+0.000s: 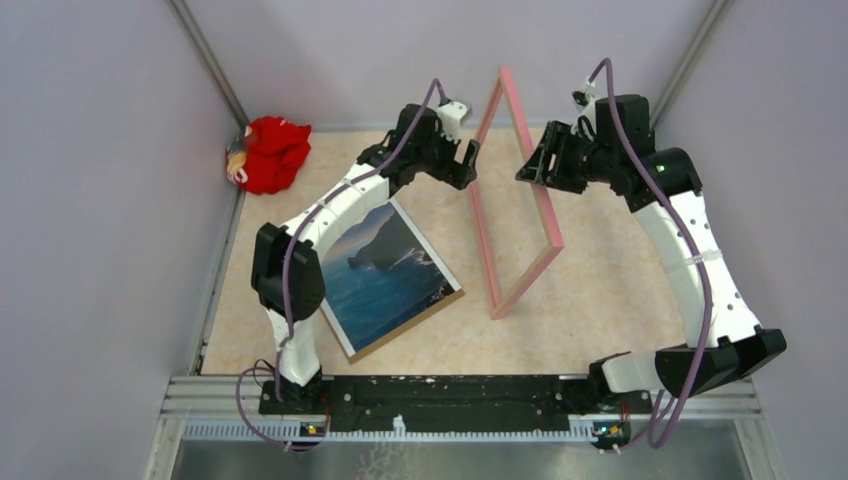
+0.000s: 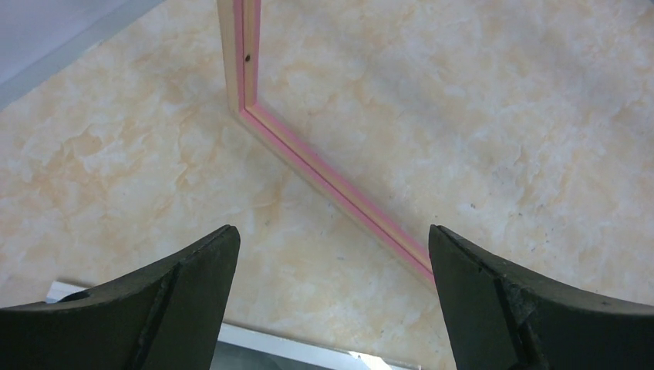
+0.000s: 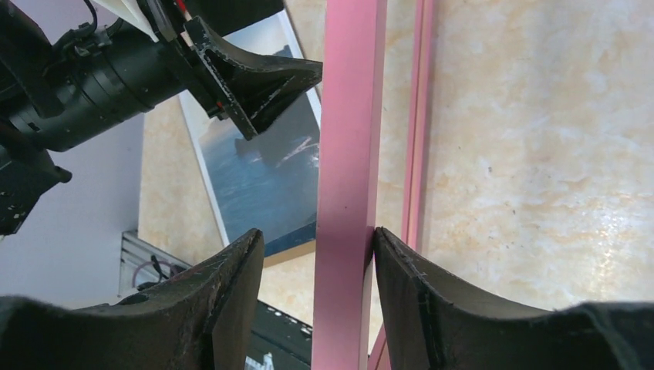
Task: Put the photo into the frame
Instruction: Turn over the photo frame at the center of the board.
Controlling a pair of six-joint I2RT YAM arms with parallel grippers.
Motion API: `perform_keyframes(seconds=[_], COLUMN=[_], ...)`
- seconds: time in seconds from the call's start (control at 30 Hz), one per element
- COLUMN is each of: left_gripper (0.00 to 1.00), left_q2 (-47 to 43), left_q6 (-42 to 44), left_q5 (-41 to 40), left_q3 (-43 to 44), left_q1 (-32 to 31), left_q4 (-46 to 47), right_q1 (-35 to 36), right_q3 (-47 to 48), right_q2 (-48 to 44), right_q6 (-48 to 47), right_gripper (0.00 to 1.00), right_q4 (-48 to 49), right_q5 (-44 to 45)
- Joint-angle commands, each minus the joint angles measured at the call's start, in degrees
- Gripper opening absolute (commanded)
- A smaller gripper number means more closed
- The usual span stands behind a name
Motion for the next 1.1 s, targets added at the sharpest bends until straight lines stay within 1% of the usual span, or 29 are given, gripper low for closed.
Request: perform_keyframes(seconds=[0.0,0.07,0.13,0.23,0.33,0.4,0.5,0.6,0.7,0.8,0.97,1.07], left_gripper=[0.99,0.99,0.99,0.99,0.99,0.99,0.99,0.99,0.99,0.99,0.99,0.99], left_q2=[-4.13,-4.76,-5.40,-6.50,-7.38,-7.79,-8.58,-9.63,-10.68,-11.81,-12.85,-12.89], left_q6=[0.58,0.35,-0.04,-0.55,-0.76,-0.83,-0.67,-0.65,-0.28,0.49,2.04,2.56], left_q5=[-1.32,-1.32,-1.00,-0.63,-0.93,-1.07,-1.24,-1.27,-1.30,-1.63,-2.30,-2.13], left_q3=[-3.08,-3.89,-4.69,-6.11,-7.27,-7.74,-8.19,-8.69,-9.70,-11.15,-12.69,-12.96], left_q1=[0.71,0.96,1.29,2.12,2.99,3.68,4.99,6.27,7.00,7.24,7.42,7.57], left_q4=[-0.45,-0.54,-0.49,-0.15,-0.05,-0.11,-0.22,-0.28,0.02,0.54,1.00,1.04], right_q1=[-0.62,-0.62,-0.60,-0.58,-0.55,-0.61,-0.63,-0.61,-0.62,-0.51,0.31,1.35], right_q3=[1.47,1.51,1.75,2.27,1.54,-0.31,-4.00,-8.80,-13.67,-17.90,-21.27,-23.32], right_q2=[0.08,-0.07,-0.24,-0.53,-0.60,-0.78,-0.98,-1.13,-1.42,-2.33,-3.52,-3.03], right_q6=[-2.74,-3.03,-3.51,-4.72,-6.02,-7.73,-9.94,-13.08,-14.95,-16.10,-19.42,-21.71], right_gripper=[0.55,0.53,0.50,0.37,0.28,0.23,0.20,0.13,0.10,0.09,0.04,0.04], right_q4=[-1.94,-2.23,-2.83,-4.48,-5.59,-5.77,-5.94,-5.25,-4.34,-2.76,-1.12,-0.40], right_q5=[2.94,4.06,5.79,9.70,12.91,14.64,18.54,22.14,22.88,22.08,23.34,24.26])
